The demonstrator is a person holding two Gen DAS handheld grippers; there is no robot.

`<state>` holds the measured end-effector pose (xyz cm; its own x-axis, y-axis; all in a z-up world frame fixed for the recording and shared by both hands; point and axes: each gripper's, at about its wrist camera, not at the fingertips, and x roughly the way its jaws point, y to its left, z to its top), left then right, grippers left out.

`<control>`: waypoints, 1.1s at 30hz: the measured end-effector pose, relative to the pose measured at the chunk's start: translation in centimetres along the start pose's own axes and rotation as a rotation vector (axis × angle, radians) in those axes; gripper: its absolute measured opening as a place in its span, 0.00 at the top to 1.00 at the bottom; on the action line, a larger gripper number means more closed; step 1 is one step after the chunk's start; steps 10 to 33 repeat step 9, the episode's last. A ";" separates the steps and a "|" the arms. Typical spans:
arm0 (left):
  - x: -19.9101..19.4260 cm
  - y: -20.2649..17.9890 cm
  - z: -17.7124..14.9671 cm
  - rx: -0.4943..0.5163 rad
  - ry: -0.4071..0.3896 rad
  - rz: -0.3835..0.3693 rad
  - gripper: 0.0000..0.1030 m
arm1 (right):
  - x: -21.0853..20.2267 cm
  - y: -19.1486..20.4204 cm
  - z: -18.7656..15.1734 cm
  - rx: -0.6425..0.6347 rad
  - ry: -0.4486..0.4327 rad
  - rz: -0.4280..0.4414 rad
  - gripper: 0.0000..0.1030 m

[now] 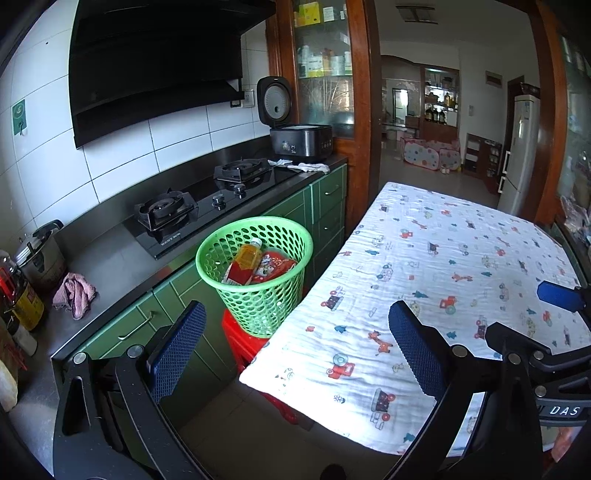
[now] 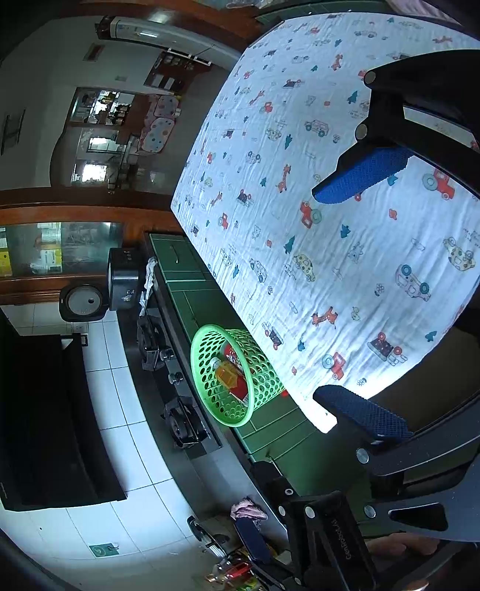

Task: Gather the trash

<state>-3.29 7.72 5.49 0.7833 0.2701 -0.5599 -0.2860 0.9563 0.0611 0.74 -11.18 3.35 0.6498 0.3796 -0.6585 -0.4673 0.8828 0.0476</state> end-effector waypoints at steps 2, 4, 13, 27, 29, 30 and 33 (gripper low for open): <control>0.1 -0.2 0.0 0.003 0.006 -0.008 0.05 | 0.0 -0.2 -0.1 0.004 0.003 -0.002 0.07; 0.2 -0.5 -0.1 0.004 0.010 -0.017 0.05 | -0.1 -0.4 -0.2 0.007 0.002 -0.006 0.07; 0.2 -1.1 0.0 0.014 0.010 -0.024 0.05 | -0.3 -0.6 -0.1 0.009 0.000 -0.009 0.07; 0.2 -1.1 0.0 0.014 0.010 -0.024 0.05 | -0.3 -0.6 -0.1 0.009 0.000 -0.009 0.07; 0.2 -1.1 0.0 0.014 0.010 -0.024 0.05 | -0.3 -0.6 -0.1 0.009 0.000 -0.009 0.07; 0.2 -1.1 0.0 0.014 0.010 -0.024 0.05 | -0.3 -0.6 -0.1 0.009 0.000 -0.009 0.07; 0.2 -1.1 0.0 0.014 0.010 -0.024 0.05 | -0.3 -0.6 -0.1 0.009 0.000 -0.009 0.07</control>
